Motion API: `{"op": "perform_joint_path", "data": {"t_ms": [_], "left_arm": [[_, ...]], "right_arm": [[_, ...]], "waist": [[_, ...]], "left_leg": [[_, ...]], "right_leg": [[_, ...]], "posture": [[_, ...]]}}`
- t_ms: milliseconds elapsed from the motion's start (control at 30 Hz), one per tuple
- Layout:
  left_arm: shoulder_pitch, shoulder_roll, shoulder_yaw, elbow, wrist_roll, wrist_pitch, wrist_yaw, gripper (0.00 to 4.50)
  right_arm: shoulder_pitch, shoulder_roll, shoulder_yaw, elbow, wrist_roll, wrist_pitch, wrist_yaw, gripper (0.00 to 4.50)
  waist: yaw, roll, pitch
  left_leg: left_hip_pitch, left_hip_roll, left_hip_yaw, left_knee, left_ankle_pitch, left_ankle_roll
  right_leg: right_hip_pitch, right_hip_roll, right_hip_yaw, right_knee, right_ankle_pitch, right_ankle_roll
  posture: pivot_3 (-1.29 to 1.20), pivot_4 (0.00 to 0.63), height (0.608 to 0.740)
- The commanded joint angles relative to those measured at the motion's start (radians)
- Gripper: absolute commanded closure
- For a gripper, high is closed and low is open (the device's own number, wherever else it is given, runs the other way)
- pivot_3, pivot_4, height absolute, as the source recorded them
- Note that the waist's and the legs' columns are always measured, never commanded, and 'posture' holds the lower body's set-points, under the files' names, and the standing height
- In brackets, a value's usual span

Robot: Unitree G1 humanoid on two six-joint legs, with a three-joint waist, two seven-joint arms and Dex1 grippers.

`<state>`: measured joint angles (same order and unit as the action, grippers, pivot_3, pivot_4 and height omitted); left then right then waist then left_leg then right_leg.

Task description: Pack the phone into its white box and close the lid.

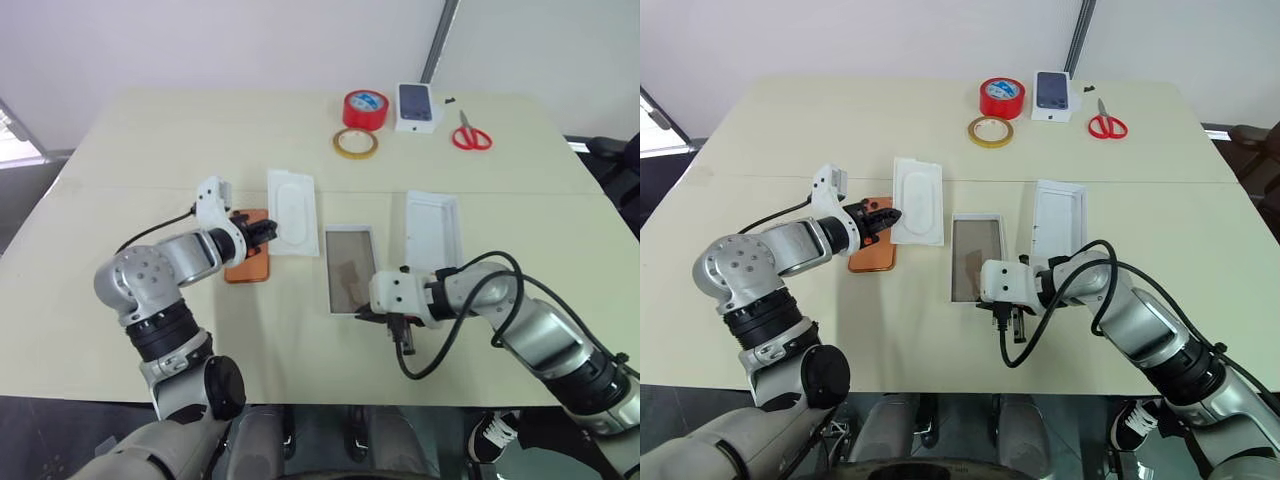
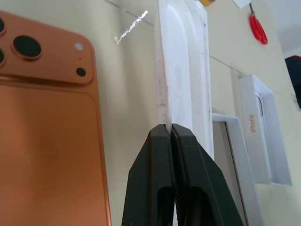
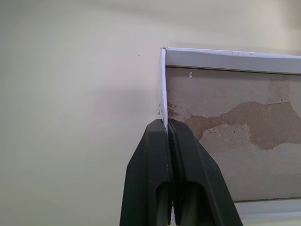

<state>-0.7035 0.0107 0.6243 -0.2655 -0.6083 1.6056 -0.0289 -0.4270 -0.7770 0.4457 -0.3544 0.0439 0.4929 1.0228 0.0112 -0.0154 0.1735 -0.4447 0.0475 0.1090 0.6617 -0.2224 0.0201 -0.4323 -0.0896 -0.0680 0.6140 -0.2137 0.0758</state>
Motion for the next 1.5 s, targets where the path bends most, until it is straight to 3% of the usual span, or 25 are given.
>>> {"op": "perform_joint_path", "data": {"t_ms": [33,100,300,467,800,867,1133,1233,1333,1400,1500], "left_arm": [[0.014,-0.011,0.017,-0.071,-0.054,0.009,0.019,4.5],[0.02,-0.02,0.019,-0.086,-0.07,0.009,0.035,4.5],[0.036,-0.066,-0.014,-0.123,-0.14,0.009,0.089,4.5],[0.097,-0.167,-0.108,-0.171,-0.226,0.009,0.194,4.5],[0.173,-0.198,-0.185,-0.163,-0.38,0.009,0.366,4.5],[0.184,-0.198,-0.19,-0.16,-0.408,0.009,0.383,3.85],[0.214,-0.168,-0.186,-0.148,-0.527,0.009,0.406,0.04],[0.189,-0.151,-0.159,-0.142,-0.559,0.009,0.411,0.04],[0.143,-0.089,-0.131,-0.149,-0.584,0.002,0.388,0.0],[0.128,-0.038,-0.122,-0.15,-0.594,-0.008,0.371,0.0],[0.139,0.131,-0.168,-0.175,-0.535,-0.076,0.265,0.0]], "right_arm": [[-0.035,0.036,-0.009,0.012,-0.011,0.014,-0.015,4.21],[-0.048,0.06,-0.048,-0.013,0.038,0.063,-0.006,3.59],[-0.061,0.052,-0.202,-0.032,0.112,0.143,-0.038,0.64],[-0.062,-0.019,-0.305,0.042,0.124,0.135,-0.045,0.64],[-0.088,0.003,-0.276,0.103,0.098,0.076,-0.06,0.64],[-0.093,0.011,-0.268,0.112,0.091,0.069,-0.065,0.57],[-0.139,0.041,-0.249,0.154,0.081,0.06,-0.076,0.57],[-0.158,0.051,-0.245,0.171,0.079,0.07,-0.083,0.57],[-0.197,0.081,-0.239,0.21,0.069,0.117,-0.116,1.44],[-0.218,0.102,-0.231,0.223,0.065,0.147,-0.135,2.44],[-0.251,0.159,-0.204,0.232,0.068,0.202,-0.163,4.13]], "waist": [[0.0,0.0,0.0],[0.0,0.0,0.0],[0.004,0.0,0.0],[0.003,-0.001,0.0],[0.001,-0.001,0.0],[0.002,-0.001,0.0],[0.001,-0.001,0.0],[0.001,-0.001,0.0],[0.001,-0.001,0.0],[0.001,-0.001,0.0],[-0.005,0.0,0.0]], "left_leg": [[0.0,0.0,0.0,0.0,0.0,0.0],[0.0,0.0,0.0,0.0,0.0,0.0],[0.0,0.0,0.0,0.001,0.0,0.0],[0.0,-0.002,0.0,0.001,-0.001,0.001],[0.0,-0.001,-0.001,0.001,-0.001,0.001],[0.0,-0.001,-0.001,0.001,-0.001,0.001],[0.0,-0.001,-0.001,0.001,-0.001,0.001],[0.0,-0.001,-0.001,0.001,-0.001,0.001],[0.0,-0.001,-0.001,0.001,0.0,0.001],[0.0,-0.001,-0.001,0.001,0.0,0.001],[0.0,-0.001,-0.001,0.001,0.0,0.001]], "right_leg": [[0.0,0.0,0.0,0.0,0.0,0.0],[0.0,0.0,0.0,0.0,0.0,0.0],[0.001,-0.001,0.0,0.0,0.0,0.0],[0.001,-0.003,0.0,-0.001,0.0,0.0],[0.001,0.0,0.0,0.0,0.0,0.0],[0.001,0.0,0.0,0.0,0.0,0.0],[0.001,0.0,0.0,0.0,0.0,0.0],[0.001,0.0,0.0,0.0,0.0,0.0],[0.001,0.0,0.0,0.0,0.0,0.0],[0.001,0.0,0.0,0.0,0.0,-0.001],[0.001,0.001,0.0,0.0,0.0,0.0]], "posture": [[0.0,0.15,0.74],[0.0,0.15,0.74],[0.0,0.15,0.74],[0.0,0.15,0.74],[0.0,0.15,0.74],[0.0,0.15,0.74],[0.0,0.15,0.74],[0.0,0.15,0.74],[0.0,0.15,0.74],[0.0,0.15,0.74],[0.0,0.15,0.74]]}}
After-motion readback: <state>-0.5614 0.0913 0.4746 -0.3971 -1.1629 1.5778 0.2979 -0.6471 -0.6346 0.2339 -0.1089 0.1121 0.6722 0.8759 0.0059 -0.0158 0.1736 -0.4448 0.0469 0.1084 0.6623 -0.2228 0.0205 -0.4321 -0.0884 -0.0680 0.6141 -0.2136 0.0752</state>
